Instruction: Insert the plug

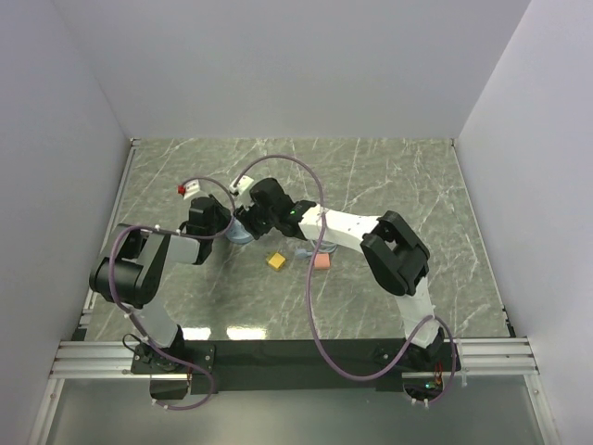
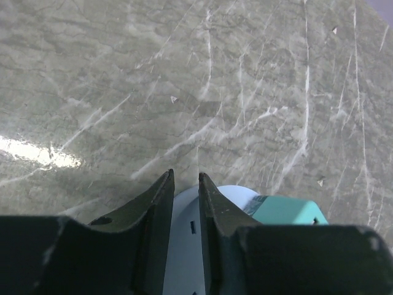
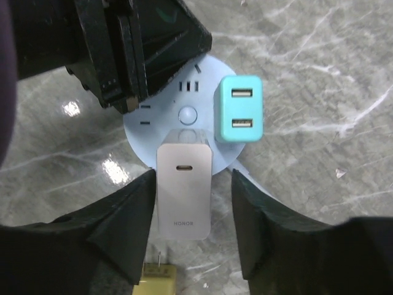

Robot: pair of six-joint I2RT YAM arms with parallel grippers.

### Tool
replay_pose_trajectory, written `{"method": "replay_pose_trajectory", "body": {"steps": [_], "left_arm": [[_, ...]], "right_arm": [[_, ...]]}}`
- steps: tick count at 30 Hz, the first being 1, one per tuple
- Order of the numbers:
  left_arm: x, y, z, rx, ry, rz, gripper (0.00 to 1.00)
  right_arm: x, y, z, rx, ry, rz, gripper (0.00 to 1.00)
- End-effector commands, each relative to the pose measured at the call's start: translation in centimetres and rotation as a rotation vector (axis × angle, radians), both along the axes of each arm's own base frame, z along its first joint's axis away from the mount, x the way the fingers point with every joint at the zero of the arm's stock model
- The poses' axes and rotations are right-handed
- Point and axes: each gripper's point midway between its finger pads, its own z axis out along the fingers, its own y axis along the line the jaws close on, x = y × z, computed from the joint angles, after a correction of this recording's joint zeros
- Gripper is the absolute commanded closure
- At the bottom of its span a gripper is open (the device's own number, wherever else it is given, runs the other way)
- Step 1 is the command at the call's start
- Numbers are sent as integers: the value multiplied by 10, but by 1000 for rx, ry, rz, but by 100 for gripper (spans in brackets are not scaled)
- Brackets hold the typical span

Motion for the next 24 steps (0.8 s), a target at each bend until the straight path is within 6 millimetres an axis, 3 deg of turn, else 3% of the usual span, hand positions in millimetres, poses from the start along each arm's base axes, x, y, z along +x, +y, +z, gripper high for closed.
{"method": "replay_pose_trajectory", "body": {"steps": [1, 11, 15, 22, 24], "left_arm": [[13, -7, 14, -11, -51, -35, 72], [12, -20, 11, -24, -51, -84, 73], [8, -29, -6, -28, -12, -112, 74], [1, -36, -12, -29, -10, -133, 75], [0, -39, -14, -27, -7, -140, 75]], "right_arm": [[6, 7, 15, 1, -42, 1, 43], [6, 11, 10, -22, -44, 2, 51], [11, 17, 12, -30, -44, 5, 55], [15, 21, 1, -89, -5, 3, 100], [15, 19, -5, -104, 8, 3, 100]]}}
